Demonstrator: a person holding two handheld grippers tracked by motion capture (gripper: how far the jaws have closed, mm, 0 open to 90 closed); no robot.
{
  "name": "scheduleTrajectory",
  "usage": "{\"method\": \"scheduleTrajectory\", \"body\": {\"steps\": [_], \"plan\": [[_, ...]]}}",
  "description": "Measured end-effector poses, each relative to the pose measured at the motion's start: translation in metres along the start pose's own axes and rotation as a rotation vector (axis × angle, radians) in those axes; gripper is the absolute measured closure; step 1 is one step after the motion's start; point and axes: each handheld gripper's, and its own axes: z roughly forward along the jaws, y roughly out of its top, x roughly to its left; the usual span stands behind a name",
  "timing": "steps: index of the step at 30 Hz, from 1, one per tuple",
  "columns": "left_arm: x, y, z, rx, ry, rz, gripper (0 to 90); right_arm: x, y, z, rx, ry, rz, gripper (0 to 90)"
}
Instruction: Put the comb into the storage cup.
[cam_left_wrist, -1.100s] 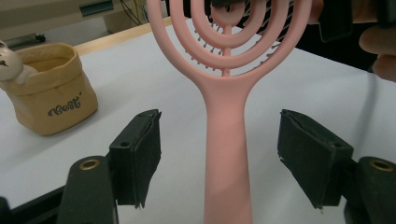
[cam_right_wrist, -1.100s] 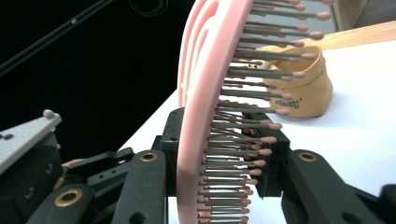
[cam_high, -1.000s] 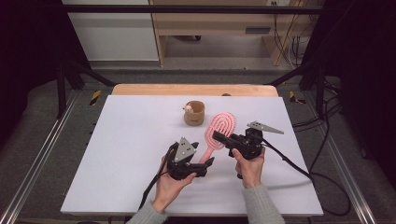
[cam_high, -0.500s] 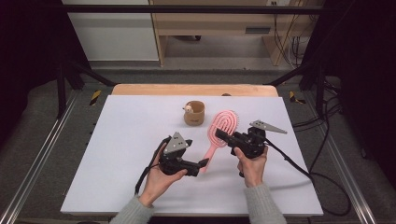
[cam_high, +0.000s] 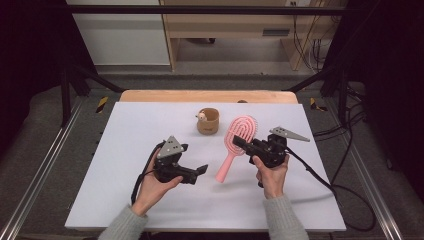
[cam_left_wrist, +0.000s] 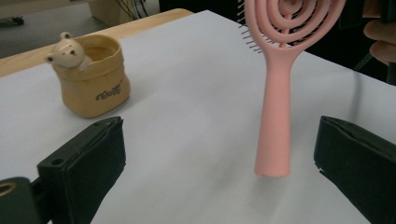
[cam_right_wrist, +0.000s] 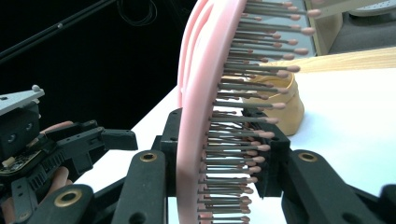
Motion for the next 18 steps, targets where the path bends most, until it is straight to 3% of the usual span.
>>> {"method": "scheduleTrajectory", "body": {"steps": [18], "plan": [[0.041, -0.039, -0.037, -0.025, 0.052, -0.066, 2.1, 0.001, 0.009, 0.007, 0.010, -0.025, -0.044, 63.6]]}}
